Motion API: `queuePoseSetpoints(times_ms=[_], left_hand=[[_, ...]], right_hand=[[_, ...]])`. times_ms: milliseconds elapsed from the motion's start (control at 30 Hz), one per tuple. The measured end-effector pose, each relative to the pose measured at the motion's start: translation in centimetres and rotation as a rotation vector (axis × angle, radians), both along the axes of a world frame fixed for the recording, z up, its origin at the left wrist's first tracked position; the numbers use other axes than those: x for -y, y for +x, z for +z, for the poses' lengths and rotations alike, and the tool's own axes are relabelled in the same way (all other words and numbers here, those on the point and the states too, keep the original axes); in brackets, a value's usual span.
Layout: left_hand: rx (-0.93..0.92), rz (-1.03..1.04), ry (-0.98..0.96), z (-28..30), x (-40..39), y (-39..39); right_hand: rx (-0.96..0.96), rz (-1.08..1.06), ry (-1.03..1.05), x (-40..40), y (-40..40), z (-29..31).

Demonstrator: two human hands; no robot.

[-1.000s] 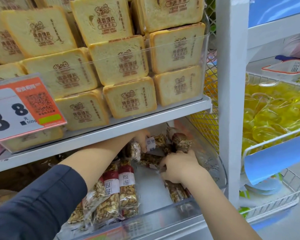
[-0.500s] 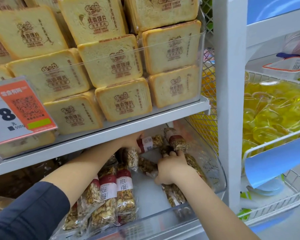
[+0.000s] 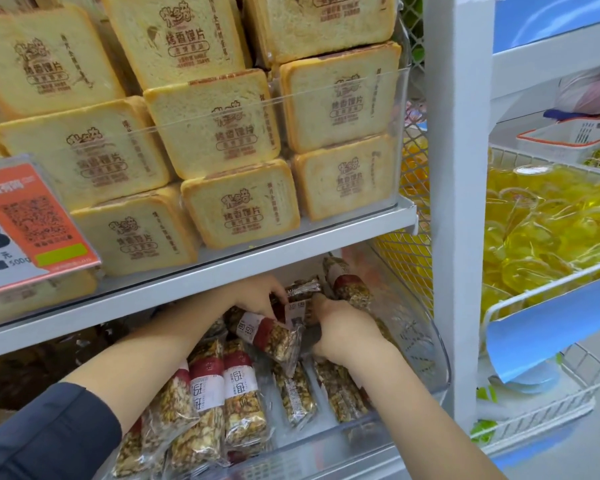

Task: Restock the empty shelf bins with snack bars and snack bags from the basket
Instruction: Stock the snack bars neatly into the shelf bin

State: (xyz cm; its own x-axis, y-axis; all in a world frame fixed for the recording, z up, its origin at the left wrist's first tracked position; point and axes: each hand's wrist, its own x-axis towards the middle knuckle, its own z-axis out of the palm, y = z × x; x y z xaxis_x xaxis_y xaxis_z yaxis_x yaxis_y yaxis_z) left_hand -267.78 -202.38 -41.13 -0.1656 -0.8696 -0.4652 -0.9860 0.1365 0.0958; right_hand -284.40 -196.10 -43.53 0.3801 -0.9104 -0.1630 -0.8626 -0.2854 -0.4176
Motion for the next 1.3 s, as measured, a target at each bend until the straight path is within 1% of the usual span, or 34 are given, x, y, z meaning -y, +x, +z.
queuePoseSetpoints(times_ms=[67,133,167,233,267,333,433,533,567,700,933,1000,1133,1167,1300], left_hand=[[-0.003,-0.002,0.067,0.0,-0.2,0.1],[0.012,-0.012,0.114,0.1,-0.4,0.1],[0.020,-0.013,0.117,0.2,-0.5,0.2],[-0.002,0.006,0.088,0.4,-0.6,0.3],[-0.017,0.025,0.063,0.5,-0.6,0.4],[-0.016,0.051,0.020,0.5,-0.6,0.5],[-0.024,0.063,-0.027,0.2,-0.1,0.5],[-0.124,0.109,-0.064,-0.1,0.4,0.5],[-0.129,0.112,-0.078,-0.3,0.5,0.4],[-0.057,0.087,-0.073,-1.3,0.3,0.0],[-0.021,0.122,-0.035,-1.8,0.6,0.0],[-0.038,0.121,-0.083,-1.9,0.6,-0.1],[-0.100,0.083,-0.250,-2.3,0.5,0.0],[-0.089,0.062,-0.286,-2.4,0.4,0.0],[0.128,-0.049,-0.376,-2.3,0.0,-0.9]], right_hand=[[0.029,-0.046,-0.093,0.2,0.0,-0.2],[0.009,0.018,-0.165,0.4,0.1,-0.6],[-0.022,0.070,-0.155,0.4,0.3,-0.7],[-0.132,0.146,-0.063,0.3,0.6,-0.8],[-0.182,0.162,-0.023,0.3,0.6,-0.9],[-0.224,0.170,0.005,0.4,0.4,-0.8],[-0.228,0.176,0.045,0.3,-0.1,-0.6],[-0.243,0.165,0.053,0.1,-0.2,-0.7],[-0.248,0.159,0.052,0.0,-0.2,-0.7],[-0.242,0.156,0.025,-0.3,0.0,-0.8],[-0.203,0.165,0.008,-0.3,-0.2,-1.0],[-0.196,0.168,-0.003,-0.4,-0.3,-1.0],[-0.201,0.168,-0.002,-0.4,-0.3,-1.0],[-0.199,0.169,-0.001,-0.4,-0.3,-1.0],[-0.198,0.186,-0.010,-0.5,-0.5,-1.0]])
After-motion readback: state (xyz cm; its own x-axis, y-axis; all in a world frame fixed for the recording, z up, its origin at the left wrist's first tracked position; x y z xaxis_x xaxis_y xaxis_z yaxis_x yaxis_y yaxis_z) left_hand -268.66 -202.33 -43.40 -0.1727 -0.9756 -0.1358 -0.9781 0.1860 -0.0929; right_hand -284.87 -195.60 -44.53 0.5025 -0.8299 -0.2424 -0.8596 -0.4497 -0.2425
